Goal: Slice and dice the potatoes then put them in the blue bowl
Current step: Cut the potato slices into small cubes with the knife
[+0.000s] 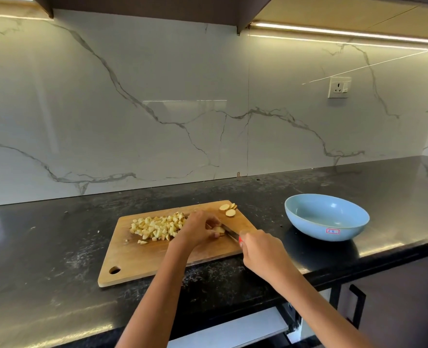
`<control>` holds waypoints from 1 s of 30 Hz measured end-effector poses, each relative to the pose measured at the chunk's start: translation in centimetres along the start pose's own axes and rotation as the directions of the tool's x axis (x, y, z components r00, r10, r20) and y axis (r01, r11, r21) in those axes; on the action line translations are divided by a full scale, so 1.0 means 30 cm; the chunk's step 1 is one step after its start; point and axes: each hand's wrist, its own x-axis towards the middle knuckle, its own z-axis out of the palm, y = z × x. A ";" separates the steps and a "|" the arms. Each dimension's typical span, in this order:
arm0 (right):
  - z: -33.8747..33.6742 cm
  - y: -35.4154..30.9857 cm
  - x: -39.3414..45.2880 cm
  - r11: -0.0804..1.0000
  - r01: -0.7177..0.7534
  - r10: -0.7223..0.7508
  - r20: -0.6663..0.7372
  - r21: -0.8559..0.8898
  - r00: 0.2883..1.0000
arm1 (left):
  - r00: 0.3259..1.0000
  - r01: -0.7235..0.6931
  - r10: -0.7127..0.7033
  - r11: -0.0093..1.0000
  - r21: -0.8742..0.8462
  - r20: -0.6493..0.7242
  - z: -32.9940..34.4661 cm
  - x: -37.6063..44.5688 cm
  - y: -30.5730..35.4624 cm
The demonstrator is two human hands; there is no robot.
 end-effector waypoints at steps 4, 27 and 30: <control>-0.003 -0.001 0.000 1.000 -0.017 0.017 -0.014 0.003 1.000 | 1.000 0.003 -0.003 1.000 0.001 -0.010 -0.001 -0.005 0.005; -0.043 -0.130 -0.031 0.995 -0.100 0.099 0.042 0.019 0.994 | 0.996 0.045 -0.047 0.999 -0.021 -0.073 -0.004 -0.009 0.023; -0.028 -0.147 -0.025 0.997 -0.075 0.076 0.039 -0.005 0.996 | 0.995 0.056 -0.057 0.998 -0.018 -0.086 -0.002 -0.008 0.022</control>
